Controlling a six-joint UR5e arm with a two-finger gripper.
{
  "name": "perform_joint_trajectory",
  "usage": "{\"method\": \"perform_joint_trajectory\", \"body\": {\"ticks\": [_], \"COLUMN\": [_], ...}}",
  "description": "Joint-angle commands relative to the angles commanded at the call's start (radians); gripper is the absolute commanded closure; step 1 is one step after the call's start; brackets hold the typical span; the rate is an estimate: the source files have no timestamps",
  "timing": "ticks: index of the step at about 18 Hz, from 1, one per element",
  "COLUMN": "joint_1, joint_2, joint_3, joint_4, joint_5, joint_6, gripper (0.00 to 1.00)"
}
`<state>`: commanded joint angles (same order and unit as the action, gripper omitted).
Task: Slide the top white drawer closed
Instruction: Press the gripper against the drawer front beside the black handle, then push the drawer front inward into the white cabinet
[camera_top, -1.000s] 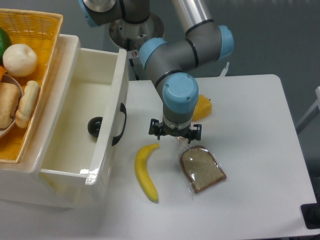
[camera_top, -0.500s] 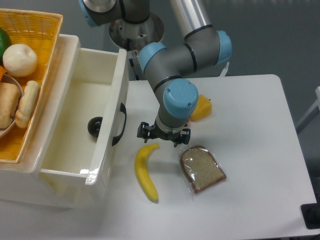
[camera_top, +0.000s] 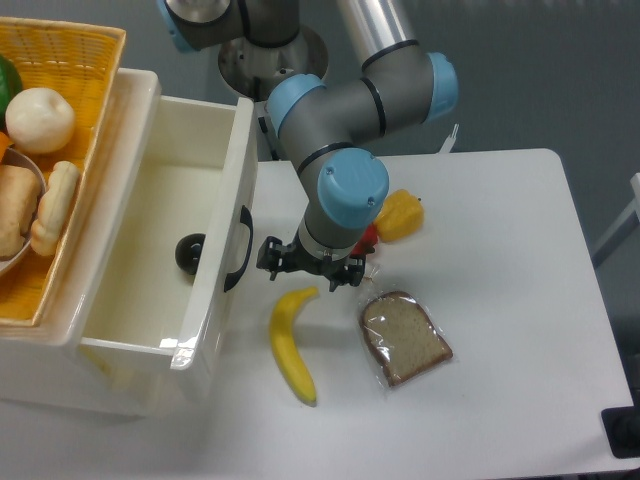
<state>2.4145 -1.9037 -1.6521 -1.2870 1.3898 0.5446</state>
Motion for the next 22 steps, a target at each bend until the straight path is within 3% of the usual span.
{"method": "perform_joint_trajectory", "body": {"ticks": [22], "joint_1": [-0.12], "joint_2": [0.043], "joint_3": [-0.002], "joint_4": [-0.006], "joint_5": [-0.035], "joint_6": [-0.002], "gripper": [0.0]}}
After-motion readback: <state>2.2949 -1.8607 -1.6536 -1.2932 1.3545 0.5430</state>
